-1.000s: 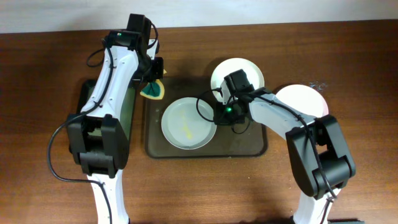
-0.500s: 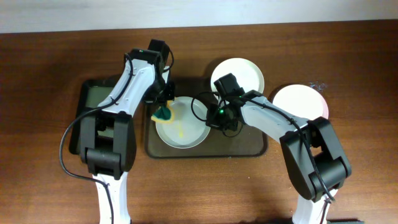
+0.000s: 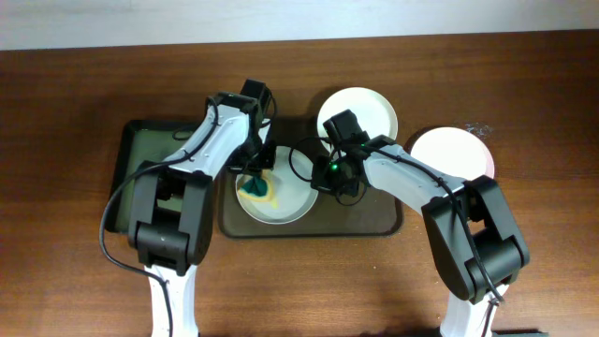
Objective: Clean dirty plates on tray and stack at the side
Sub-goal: 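Scrub the pale green plate with the sponge in the left gripper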
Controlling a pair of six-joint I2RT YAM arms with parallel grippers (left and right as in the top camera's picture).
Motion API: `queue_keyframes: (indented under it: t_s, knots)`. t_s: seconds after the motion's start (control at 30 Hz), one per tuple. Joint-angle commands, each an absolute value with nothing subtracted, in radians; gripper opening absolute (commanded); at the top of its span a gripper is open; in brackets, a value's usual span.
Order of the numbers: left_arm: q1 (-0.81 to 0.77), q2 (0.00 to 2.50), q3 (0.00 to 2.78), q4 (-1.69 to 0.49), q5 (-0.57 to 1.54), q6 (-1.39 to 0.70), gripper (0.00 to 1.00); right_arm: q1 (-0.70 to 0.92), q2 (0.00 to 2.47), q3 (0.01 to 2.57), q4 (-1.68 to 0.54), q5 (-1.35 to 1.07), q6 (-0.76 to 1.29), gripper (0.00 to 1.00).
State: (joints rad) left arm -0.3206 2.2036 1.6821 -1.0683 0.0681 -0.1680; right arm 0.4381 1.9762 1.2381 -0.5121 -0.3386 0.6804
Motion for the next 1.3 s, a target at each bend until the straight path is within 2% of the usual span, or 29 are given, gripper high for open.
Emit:
queue_keyframes:
  t_s: [0.0,0.07,0.2,0.37,0.43,0.5,0.6,0.7,0.77,0.9,0.97,1.1,1.17,1.27]
  knots:
    - [-0.412,2.22,1.602,-1.055,0.376,0.116,0.0,0.431,2.004,1.244,-0.513,-0.325,0.686,0.04]
    - [-0.432,2.22,1.602,-1.042,0.451,0.179,0.0,0.431,2.004,1.244,-0.517,-0.325,0.685,0.04]
    - [-0.389,2.22,1.602,-0.955,0.403,-0.001,0.0,0.432,2.004,1.244,-0.521,-0.326,0.681,0.04]
    - [-0.284,2.22,1.614,-0.861,0.105,-0.366,0.0,0.432,2.004,1.244,-0.524,-0.325,0.682,0.04]
    - [-0.262,2.219,1.62,-0.901,-0.06,-0.506,0.0,0.432,2.006,1.244,-0.528,-0.325,0.682,0.04]
    - [-0.257,2.219,1.62,-0.966,-0.105,-0.556,0.0,0.432,2.017,1.244,-0.532,-0.325,0.69,0.04]
    - [-0.266,2.219,1.62,-1.055,-0.062,-0.483,0.0,0.431,2.039,1.244,-0.532,-0.334,0.694,0.04]
    - [-0.277,2.219,1.62,-1.098,0.255,-0.147,0.0,0.431,2.056,1.244,-0.525,-0.36,0.693,0.04]
    - [-0.282,2.219,1.62,-1.101,0.452,0.007,0.0,0.432,2.056,1.244,-0.518,-0.368,0.693,0.04]
    - [-0.287,2.219,1.62,-1.059,0.489,0.057,0.0,0.432,2.056,1.244,-0.516,-0.391,0.685,0.04]
    - [-0.287,2.22,1.62,-0.991,0.383,-0.035,0.0,0.432,2.056,1.244,-0.516,-0.394,0.677,0.04]
    - [-0.288,2.22,1.62,-0.949,-0.181,-0.527,0.0,0.431,2.056,1.244,-0.516,-0.397,0.664,0.04]
    - [-0.288,2.22,1.62,-0.991,-0.26,-0.632,0.0,0.431,2.056,1.244,-0.516,-0.396,0.662,0.04]
    - [-0.299,2.22,1.62,-1.015,-0.245,-0.608,0.0,0.431,2.056,1.244,-0.51,-0.396,0.662,0.04]
